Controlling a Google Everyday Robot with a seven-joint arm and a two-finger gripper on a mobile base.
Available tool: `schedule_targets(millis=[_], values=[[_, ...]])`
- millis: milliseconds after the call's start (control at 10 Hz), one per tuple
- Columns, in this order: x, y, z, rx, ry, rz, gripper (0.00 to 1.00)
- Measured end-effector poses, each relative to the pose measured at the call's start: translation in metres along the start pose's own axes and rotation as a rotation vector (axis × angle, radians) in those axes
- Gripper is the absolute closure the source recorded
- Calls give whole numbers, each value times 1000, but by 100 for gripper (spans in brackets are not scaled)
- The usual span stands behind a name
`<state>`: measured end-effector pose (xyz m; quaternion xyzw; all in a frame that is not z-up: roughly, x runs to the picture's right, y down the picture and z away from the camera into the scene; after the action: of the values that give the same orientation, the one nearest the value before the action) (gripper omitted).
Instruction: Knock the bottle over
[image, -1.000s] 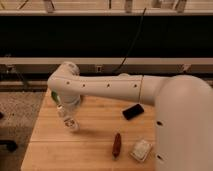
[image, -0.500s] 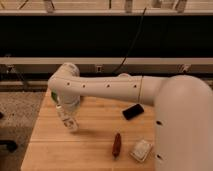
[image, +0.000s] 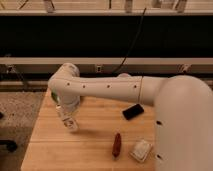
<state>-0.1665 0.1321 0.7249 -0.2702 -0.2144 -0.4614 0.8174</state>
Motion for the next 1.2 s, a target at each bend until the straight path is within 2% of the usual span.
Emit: schedule_targets(millis=[1200], values=[[6,-5,6,3,-8,-39,100]])
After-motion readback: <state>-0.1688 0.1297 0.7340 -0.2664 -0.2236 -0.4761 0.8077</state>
